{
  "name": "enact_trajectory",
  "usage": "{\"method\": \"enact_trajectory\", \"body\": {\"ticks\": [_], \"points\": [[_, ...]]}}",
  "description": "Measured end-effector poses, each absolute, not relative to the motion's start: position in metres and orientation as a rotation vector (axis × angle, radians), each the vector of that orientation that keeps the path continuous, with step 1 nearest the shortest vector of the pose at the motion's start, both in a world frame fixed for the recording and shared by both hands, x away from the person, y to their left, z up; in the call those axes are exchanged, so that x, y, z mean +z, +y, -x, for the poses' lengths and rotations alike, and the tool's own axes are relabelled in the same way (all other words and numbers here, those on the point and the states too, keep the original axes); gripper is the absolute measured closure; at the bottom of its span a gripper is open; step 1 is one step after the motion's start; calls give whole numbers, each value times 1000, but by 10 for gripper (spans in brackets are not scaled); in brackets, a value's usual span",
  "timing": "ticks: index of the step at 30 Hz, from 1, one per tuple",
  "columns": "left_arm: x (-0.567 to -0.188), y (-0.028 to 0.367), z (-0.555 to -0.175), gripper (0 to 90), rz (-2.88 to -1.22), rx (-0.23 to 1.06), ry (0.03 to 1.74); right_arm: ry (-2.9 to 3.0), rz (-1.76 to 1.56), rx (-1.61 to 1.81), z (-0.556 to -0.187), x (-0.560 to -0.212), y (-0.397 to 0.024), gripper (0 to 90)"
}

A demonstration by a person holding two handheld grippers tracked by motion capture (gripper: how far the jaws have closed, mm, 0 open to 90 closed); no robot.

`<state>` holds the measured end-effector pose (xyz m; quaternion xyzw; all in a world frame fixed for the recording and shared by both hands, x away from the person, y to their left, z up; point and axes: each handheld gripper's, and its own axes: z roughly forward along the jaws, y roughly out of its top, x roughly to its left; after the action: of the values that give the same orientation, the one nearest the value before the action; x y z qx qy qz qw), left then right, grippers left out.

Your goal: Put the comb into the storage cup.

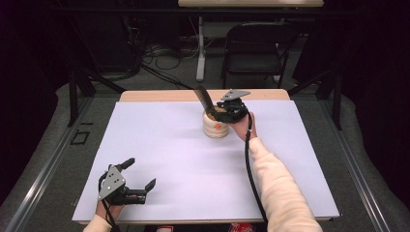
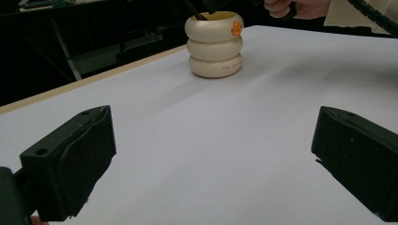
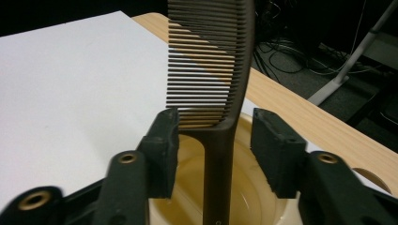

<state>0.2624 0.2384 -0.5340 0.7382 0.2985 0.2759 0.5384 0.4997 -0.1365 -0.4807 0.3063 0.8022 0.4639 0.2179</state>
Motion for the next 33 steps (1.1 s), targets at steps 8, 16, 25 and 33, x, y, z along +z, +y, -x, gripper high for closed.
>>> {"method": "enact_trajectory", "body": {"ticks": [8,16,25,33], "points": [[-534,237,-262,2,-1754,654,710,2255,-862,1284,-494,-475,-145,365],[-534,235,-263,2,-1761,652,711,2275,-851,1301,-486,-467,-151,232],[-534,235,-262,2,-1761,652,713,2317,-833,1302,-475,-459,-153,135],[-534,239,-259,2,-1754,661,720,2338,-826,1303,-468,-452,-156,61]]}}
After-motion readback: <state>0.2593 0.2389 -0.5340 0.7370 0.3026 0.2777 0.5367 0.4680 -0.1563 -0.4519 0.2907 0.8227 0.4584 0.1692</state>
